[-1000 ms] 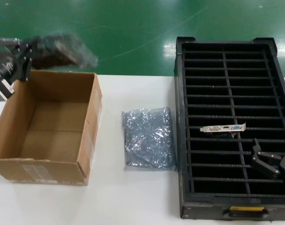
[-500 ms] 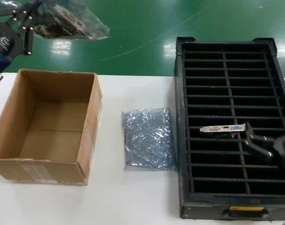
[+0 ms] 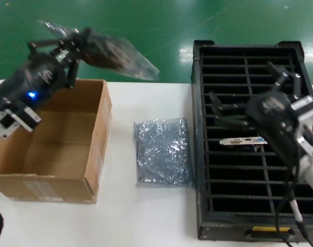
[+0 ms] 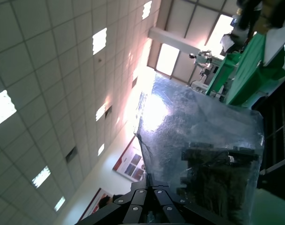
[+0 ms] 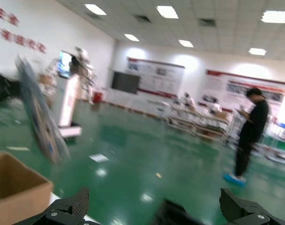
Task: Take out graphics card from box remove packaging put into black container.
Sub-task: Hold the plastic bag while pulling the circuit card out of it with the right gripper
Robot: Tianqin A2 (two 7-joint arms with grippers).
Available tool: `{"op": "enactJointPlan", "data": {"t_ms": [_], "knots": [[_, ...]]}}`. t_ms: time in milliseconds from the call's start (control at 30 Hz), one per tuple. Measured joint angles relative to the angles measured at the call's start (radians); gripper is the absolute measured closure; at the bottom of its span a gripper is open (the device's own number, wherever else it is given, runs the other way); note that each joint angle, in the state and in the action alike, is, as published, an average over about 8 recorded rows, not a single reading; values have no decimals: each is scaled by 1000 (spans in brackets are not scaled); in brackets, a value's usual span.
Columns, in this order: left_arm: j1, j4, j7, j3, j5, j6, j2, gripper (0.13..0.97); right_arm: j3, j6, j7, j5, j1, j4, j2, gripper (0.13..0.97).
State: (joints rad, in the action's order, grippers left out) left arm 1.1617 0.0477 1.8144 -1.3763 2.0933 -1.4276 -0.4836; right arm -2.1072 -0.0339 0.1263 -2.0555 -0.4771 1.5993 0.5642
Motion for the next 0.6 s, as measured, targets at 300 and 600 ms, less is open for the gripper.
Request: {"op": "enactJointPlan", "data": {"t_ms": [300,600], "knots": [[-27,-5,67,-13,-12,-19,47,959,73,279,13,27,-96,-97,-119,132],[-32,-10,93,-13,-12,-24,66,959,93,415,-29,79,-165,-184,-189,186]]}}
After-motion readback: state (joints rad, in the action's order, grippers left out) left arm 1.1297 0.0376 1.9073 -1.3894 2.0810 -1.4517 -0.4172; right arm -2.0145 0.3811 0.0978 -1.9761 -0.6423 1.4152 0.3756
